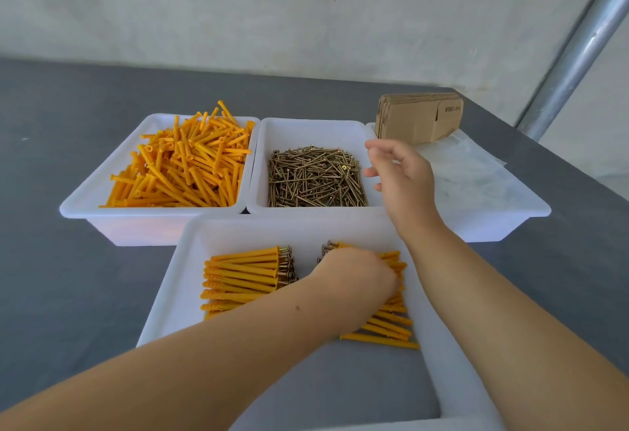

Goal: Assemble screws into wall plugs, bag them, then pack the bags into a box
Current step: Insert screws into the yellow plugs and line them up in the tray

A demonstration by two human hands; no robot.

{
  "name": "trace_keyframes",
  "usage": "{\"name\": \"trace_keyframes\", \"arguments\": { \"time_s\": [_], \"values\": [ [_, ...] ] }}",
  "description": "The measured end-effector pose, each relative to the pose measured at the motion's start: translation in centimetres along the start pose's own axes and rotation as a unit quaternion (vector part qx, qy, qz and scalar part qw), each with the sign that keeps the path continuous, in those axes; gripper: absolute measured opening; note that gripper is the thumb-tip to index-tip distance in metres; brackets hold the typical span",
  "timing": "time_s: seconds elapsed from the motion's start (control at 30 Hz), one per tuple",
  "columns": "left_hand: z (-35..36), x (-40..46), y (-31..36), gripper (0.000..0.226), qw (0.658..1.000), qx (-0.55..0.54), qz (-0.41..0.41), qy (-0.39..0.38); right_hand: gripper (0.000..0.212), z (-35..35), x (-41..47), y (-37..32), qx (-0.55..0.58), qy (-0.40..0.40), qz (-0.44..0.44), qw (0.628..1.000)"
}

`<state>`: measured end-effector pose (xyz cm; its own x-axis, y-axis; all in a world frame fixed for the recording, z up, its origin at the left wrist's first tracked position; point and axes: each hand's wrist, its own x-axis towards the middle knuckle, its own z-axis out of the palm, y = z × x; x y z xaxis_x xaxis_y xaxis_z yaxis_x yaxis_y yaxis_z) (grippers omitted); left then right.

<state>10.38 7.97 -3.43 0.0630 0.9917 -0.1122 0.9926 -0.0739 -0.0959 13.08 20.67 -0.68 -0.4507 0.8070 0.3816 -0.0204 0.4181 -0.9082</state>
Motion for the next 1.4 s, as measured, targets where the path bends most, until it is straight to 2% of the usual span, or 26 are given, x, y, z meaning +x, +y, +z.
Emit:
{"name": "trace_keyframes", "arguments": {
  "time_s": [0.1,0.23,0.3,0.37,0.47,0.57,0.63,0.7,0.77,0.83,0.9,0.97,1.03,1.17,1.3,1.4],
  "values": [
    [0.2,0.3,0.1,0.032,1.000,-0.001,-0.006,-0.005,0.018,0.1,0.1,0.2,-0.002,-0.005,-0.001,1.000],
    [-0.8,0.2,-0.4,0.011,0.999,-0.033,-0.004,0.013,0.016,0.1,0.1,0.4,-0.013,-0.010,-0.009,1.000],
    [-1.7,-0.3,-1.4,0.023,0.996,-0.069,-0.027,0.049,0.016,0.2,0.3,0.7,-0.035,-0.014,-0.015,0.999],
    [-2.6,-0.8,-3.2,0.029,0.984,-0.097,-0.076,0.125,0.016,0.3,0.5,1.1,-0.095,-0.027,-0.025,0.995],
    [-3.4,-1.7,-6.7,0.025,0.943,-0.139,-0.161,0.256,0.018,0.7,1.0,1.9,-0.199,-0.074,-0.017,0.977],
    [-3.3,-2.8,-10.4,0.020,0.872,-0.148,-0.270,0.381,0.022,1.3,1.1,2.6,-0.293,-0.129,-0.002,0.947],
    [-2.7,-3.7,-12.7,0.022,0.825,-0.138,-0.370,0.404,0.028,1.8,1.2,2.8,-0.353,-0.176,0.006,0.919],
    [-1.7,-4.5,-14.6,0.023,0.798,-0.146,-0.471,0.347,0.035,2.2,1.5,2.5,-0.379,-0.227,0.025,0.897],
    [-1.0,-4.9,-15.8,0.022,0.789,-0.189,-0.533,0.240,0.039,2.7,2.0,2.0,-0.400,-0.289,0.040,0.869],
    [-0.5,-4.7,-16.0,0.022,0.788,-0.225,-0.552,0.150,0.043,3.2,2.4,1.3,-0.418,-0.359,0.050,0.833],
    [-0.2,-4.4,-16.2,0.024,0.788,-0.241,-0.553,0.121,0.046,3.5,2.8,0.8,-0.425,-0.413,0.076,0.802],
    [-0.1,-4.3,-16.4,0.024,0.793,-0.250,-0.544,0.114,0.051,3.7,3.2,0.4,-0.434,-0.436,0.111,0.781],
    [0.0,-4.3,-16.5,0.022,0.798,-0.250,-0.539,0.103,0.051,3.9,3.3,0.2,-0.436,-0.431,0.128,0.779],
    [-0.2,-4.3,-16.6,0.019,0.796,-0.267,-0.538,0.081,0.040,4.1,2.8,0.2,-0.445,-0.419,0.089,0.786],
    [-0.3,-4.2,-16.7,0.013,0.791,-0.264,-0.547,0.070,0.041,4.1,2.7,0.2,-0.431,-0.393,0.114,0.804],
    [-0.3,-4.3,-16.5,0.020,0.786,-0.258,-0.555,0.084,0.043,4.1,2.9,0.4,-0.431,-0.381,0.136,0.807]
  ]
}}
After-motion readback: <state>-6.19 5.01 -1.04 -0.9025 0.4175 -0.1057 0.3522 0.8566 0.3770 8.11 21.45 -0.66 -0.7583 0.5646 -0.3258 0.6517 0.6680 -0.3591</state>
